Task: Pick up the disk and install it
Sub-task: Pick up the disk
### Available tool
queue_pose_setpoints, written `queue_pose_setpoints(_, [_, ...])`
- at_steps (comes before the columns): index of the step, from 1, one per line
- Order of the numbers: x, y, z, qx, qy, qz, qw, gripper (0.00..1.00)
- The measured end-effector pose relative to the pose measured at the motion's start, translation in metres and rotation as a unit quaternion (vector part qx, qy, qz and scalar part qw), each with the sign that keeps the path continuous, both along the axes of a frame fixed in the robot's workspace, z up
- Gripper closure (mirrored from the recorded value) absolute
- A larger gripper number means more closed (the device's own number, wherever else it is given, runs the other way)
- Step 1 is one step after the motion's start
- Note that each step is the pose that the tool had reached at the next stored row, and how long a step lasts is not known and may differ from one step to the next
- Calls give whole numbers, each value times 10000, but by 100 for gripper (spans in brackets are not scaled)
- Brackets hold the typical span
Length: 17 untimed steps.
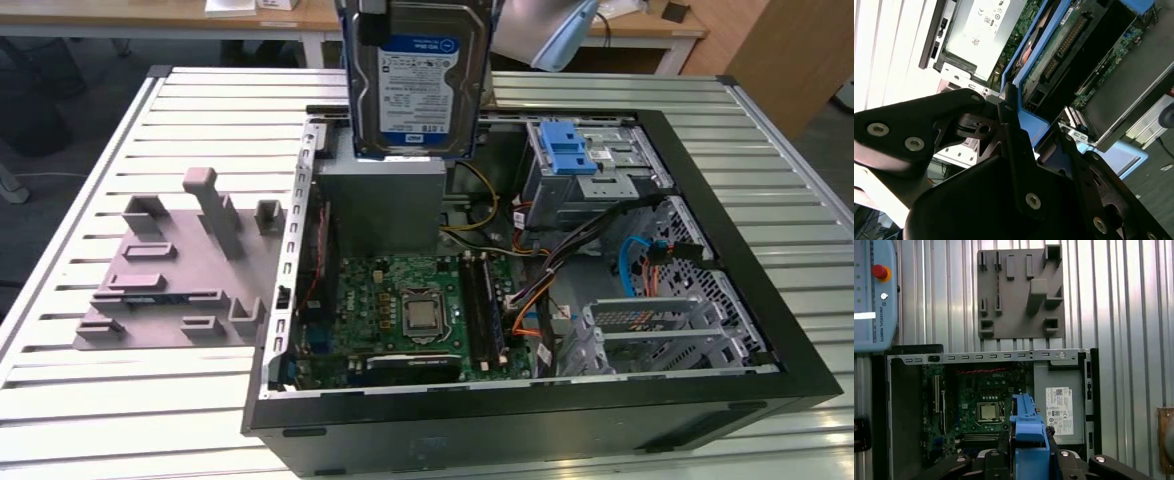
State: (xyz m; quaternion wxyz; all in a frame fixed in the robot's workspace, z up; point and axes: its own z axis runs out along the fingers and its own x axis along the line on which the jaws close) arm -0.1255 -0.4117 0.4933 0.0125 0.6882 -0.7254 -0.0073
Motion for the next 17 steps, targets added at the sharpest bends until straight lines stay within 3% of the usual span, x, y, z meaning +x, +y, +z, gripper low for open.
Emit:
queue_pose_setpoints(3, [56,-20,-1,0,0,0,10000,63])
queue_pose_setpoints(11, [126,-180,-15,1,0,0,10000,63])
queue_pose_setpoints(17, [303,-215,-26,1,1,0,10000,63])
